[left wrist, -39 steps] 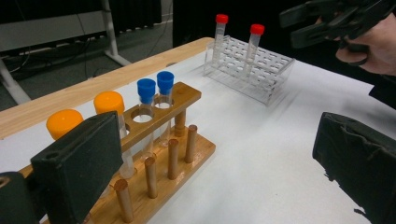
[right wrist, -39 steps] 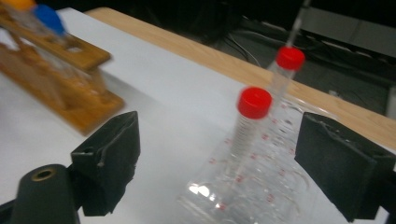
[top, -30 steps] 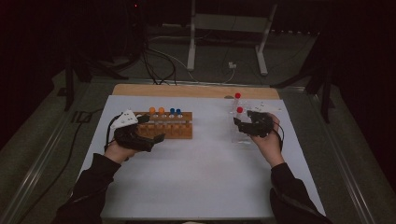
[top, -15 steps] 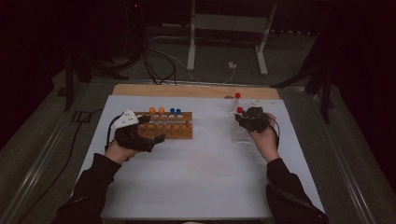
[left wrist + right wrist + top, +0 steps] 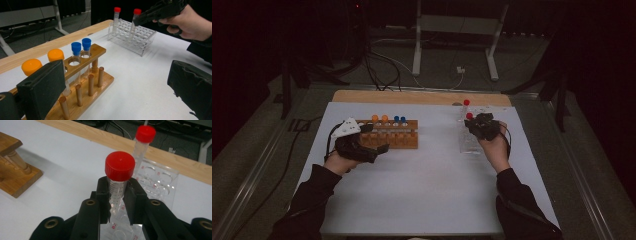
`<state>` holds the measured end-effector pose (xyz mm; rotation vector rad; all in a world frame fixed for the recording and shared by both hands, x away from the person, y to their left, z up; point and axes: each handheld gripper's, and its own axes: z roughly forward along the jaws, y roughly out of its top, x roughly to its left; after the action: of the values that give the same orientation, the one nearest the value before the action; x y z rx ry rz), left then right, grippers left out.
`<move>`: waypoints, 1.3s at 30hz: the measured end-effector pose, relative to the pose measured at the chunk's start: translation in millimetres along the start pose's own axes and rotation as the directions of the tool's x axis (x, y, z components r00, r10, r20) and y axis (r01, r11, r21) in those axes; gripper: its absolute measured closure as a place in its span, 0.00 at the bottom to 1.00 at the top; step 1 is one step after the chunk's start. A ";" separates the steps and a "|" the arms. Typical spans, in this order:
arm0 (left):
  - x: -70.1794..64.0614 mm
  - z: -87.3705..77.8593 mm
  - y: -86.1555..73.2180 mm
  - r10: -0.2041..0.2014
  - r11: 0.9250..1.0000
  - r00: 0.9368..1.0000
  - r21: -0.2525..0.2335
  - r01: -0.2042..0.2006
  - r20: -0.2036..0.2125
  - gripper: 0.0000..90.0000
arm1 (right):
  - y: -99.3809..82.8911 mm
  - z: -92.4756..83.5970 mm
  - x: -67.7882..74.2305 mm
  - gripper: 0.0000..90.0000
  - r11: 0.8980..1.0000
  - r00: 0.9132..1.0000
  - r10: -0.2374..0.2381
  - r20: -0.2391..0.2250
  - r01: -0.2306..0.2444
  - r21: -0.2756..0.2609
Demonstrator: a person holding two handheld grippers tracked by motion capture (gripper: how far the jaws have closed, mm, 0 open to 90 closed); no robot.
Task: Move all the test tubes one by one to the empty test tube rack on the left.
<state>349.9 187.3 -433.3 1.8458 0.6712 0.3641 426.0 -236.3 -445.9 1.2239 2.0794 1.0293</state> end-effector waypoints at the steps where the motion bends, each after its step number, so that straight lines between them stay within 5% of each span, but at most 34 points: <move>1: -0.1 0.2 0.0 0.001 1.000 1.000 0.001 -0.001 0.001 0.03 | 1.3 -1.8 -0.1 0.82 1.000 1.000 0.001 -0.002 -0.001 -0.004; 20: -3.4 1.3 2.3 0.000 1.000 1.000 0.008 0.000 0.025 0.03 | 21.9 -37.6 7.1 0.83 0.996 0.999 -0.049 -0.009 0.048 -0.071; 39: -13.6 7.0 8.1 0.019 0.999 0.997 0.024 -0.021 0.071 0.03 | 14.6 -41.8 49.8 0.83 0.991 0.982 -0.123 -0.143 0.113 -0.074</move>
<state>345.1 171.8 -427.5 1.8813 0.6113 0.3030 379.5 -202.4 -412.3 1.0063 2.1825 1.1532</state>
